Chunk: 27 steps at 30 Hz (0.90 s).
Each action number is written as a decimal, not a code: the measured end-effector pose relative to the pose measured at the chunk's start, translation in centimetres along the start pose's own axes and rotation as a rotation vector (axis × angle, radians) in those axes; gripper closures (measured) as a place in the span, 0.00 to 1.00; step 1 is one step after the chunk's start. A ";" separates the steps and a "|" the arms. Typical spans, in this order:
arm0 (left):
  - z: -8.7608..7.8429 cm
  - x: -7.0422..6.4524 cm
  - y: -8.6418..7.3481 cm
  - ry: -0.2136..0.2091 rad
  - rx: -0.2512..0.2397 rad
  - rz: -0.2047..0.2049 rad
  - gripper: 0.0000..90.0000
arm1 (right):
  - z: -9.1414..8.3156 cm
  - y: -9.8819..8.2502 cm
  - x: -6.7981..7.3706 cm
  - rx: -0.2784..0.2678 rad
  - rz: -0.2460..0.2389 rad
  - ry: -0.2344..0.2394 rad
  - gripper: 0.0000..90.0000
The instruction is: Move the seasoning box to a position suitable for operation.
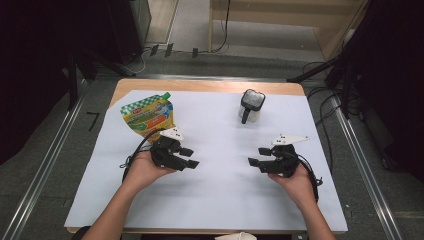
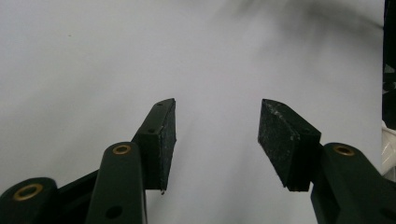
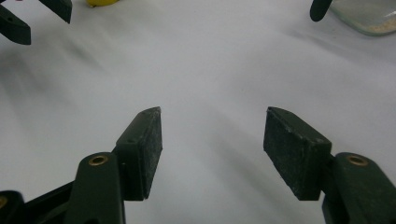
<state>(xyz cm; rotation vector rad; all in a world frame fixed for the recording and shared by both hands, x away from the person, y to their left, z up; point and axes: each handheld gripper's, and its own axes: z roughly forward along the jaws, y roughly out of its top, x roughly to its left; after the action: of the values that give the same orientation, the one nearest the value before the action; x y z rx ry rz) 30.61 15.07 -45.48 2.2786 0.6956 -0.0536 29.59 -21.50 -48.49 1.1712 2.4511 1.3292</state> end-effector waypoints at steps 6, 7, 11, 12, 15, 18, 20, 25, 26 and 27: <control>0.1 -0.1 0.1 -0.009 0.007 -0.016 0.52 | -0.1 0.0 0.0 0.001 -0.018 -0.013 0.45; 0.1 0.0 0.1 -0.012 0.018 -0.024 0.52 | -0.1 -0.1 0.1 0.000 -0.027 -0.018 0.45; 0.1 0.0 0.1 -0.013 0.020 -0.037 0.53 | -0.2 -0.1 0.2 0.014 -0.039 -0.011 0.47; 0.1 0.0 0.1 -0.011 0.018 -0.035 0.53 | -0.2 -0.1 0.2 0.017 -0.040 -0.012 0.47; 0.0 0.0 0.1 -0.011 0.004 -0.028 0.52 | -0.2 -0.1 0.2 0.011 -0.044 -0.015 0.47; -0.1 0.0 0.1 -0.005 -0.008 -0.017 0.51 | -0.3 -0.1 0.1 0.003 -0.032 -0.016 0.47; -0.2 0.0 0.1 -0.001 -0.009 -0.010 0.50 | -0.2 -0.1 0.0 0.003 -0.019 -0.005 0.50; -0.7 -0.2 0.2 0.022 -0.024 0.004 0.48 | 0.0 -0.1 -0.2 0.008 -0.012 0.013 0.54; -0.8 -0.2 0.2 0.018 -0.032 0.003 0.48 | 0.0 0.0 -0.4 0.007 -0.003 0.011 0.54; -0.8 -0.1 0.3 0.018 -0.034 0.001 0.48 | 0.0 0.1 -0.6 0.004 0.001 0.005 0.54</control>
<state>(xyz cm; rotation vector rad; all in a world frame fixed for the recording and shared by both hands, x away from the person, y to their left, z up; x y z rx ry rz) 30.48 15.41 -44.68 2.2493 0.6997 -0.0206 30.06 -21.88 -48.50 1.1717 2.4584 1.3298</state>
